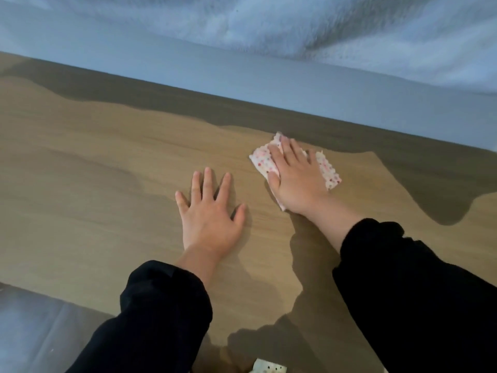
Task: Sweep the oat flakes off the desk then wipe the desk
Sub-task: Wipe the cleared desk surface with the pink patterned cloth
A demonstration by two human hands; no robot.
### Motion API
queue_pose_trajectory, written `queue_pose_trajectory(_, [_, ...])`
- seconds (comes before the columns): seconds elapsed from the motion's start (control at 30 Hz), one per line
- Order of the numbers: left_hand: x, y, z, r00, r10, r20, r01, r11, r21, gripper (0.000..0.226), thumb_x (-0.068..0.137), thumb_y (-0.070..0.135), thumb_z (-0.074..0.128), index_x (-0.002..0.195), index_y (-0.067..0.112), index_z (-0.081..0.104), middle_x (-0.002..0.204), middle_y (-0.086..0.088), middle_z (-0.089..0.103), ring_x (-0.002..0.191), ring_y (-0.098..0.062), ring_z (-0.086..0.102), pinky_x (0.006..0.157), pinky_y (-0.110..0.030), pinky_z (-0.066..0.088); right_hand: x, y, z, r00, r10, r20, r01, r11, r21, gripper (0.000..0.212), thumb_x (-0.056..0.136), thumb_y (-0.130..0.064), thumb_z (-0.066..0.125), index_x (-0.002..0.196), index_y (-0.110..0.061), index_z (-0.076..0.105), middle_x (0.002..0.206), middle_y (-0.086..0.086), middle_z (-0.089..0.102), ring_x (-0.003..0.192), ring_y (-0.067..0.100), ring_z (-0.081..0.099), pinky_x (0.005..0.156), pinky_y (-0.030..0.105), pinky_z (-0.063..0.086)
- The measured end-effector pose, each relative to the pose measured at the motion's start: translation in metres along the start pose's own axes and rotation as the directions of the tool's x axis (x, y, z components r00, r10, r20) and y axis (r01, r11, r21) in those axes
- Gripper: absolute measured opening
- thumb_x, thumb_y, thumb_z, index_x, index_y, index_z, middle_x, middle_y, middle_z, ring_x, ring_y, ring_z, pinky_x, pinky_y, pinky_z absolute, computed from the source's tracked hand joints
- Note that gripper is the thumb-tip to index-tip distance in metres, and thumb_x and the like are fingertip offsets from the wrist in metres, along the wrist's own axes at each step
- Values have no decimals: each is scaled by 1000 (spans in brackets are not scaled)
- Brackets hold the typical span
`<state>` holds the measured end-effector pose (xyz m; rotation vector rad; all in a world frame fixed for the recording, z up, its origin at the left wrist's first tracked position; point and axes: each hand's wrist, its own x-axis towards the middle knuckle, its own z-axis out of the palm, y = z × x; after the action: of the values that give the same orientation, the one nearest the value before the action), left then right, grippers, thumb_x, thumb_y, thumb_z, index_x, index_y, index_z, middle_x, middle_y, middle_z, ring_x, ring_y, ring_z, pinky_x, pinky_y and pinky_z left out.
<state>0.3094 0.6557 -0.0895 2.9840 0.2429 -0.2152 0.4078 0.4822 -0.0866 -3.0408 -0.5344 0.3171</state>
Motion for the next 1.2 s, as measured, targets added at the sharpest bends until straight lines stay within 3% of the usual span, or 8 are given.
queue_pose_trajectory(0.1, [0, -1, 0, 1000, -2, 0, 2, 1000, -15, 70, 92, 61, 24, 153, 33, 5, 162, -4, -8, 148, -23, -14, 116, -58, 1, -28, 26, 2, 997, -68, 21, 69, 997, -36, 62, 101, -46, 18, 156, -21, 6, 163, 4, -8, 150, 20, -4, 120, 50, 3])
queue_pose_trajectory(0.3, [0, -1, 1, 1000, -2, -14, 1, 1000, -25, 69, 92, 61, 26, 153, 33, 8, 162, -4, -6, 148, -24, -11, 116, -59, 2, 2, 68, -7, 971, 233, -44, -234, 972, -21, 62, 99, -42, 17, 155, -19, 9, 164, 5, -2, 150, 24, 1, 119, 53, 5])
queue_pose_trajectory(0.53, [0, 0, -1, 999, -21, -24, 20, 999, -39, 69, 92, 61, 28, 153, 34, 12, 162, -2, -3, 148, -21, -10, 117, -57, 1, 82, -6, -20, 990, -137, 6, 136, 987, 86, 58, 101, -35, 18, 156, -20, 10, 164, 0, 0, 150, 16, -3, 121, 44, -4])
queue_pose_trajectory(0.67, [-1, 0, -2, 1000, -24, -15, 24, 998, -50, 68, 92, 60, 29, 153, 34, 12, 162, -1, -4, 148, -20, -12, 117, -56, -1, 62, 36, -28, 977, -214, 11, 210, 968, 136, 55, 102, -36, 19, 156, -25, 11, 163, -6, 1, 150, 11, -2, 121, 40, -1])
queue_pose_trajectory(0.77, [-1, 0, -1, 999, -22, -29, 20, 998, -59, 68, 92, 59, 31, 153, 34, 15, 162, -2, -2, 148, -21, -9, 117, -57, 0, 21, 104, -22, 998, 24, -63, -17, 993, 116, 56, 99, -36, 22, 154, -24, 19, 164, -4, 7, 150, 11, 4, 121, 36, 4])
queue_pose_trajectory(0.93, [1, -1, 1, 999, -26, -28, 25, 998, -52, 68, 91, 60, 30, 152, 34, 15, 162, -2, -1, 148, -21, -8, 117, -56, 1, -7, 106, 0, 883, 453, -126, -442, 891, 106, 63, 96, -34, 23, 153, -8, 19, 162, 12, 10, 149, 29, 11, 119, 52, 12])
queue_pose_trajectory(1.1, [-1, -2, 0, 999, -28, -15, 28, 999, -36, 66, 92, 57, 29, 153, 34, 13, 162, -2, -2, 148, -21, -9, 117, -55, 0, -58, 24, 13, 996, 72, -49, -70, 997, 44, 65, 95, -41, 21, 154, -12, 18, 163, 11, 8, 150, 26, 8, 118, 52, 11])
queue_pose_trajectory(1.2, [1, -1, 1, 999, -28, -23, 27, 999, -30, 66, 92, 57, 29, 152, 34, 15, 162, -2, 0, 149, -21, -7, 117, -55, 2, -109, 16, 21, 981, -191, 21, 191, 981, 25, 65, 96, -46, 18, 155, -18, 17, 163, 5, 7, 150, 21, 8, 119, 49, 11])
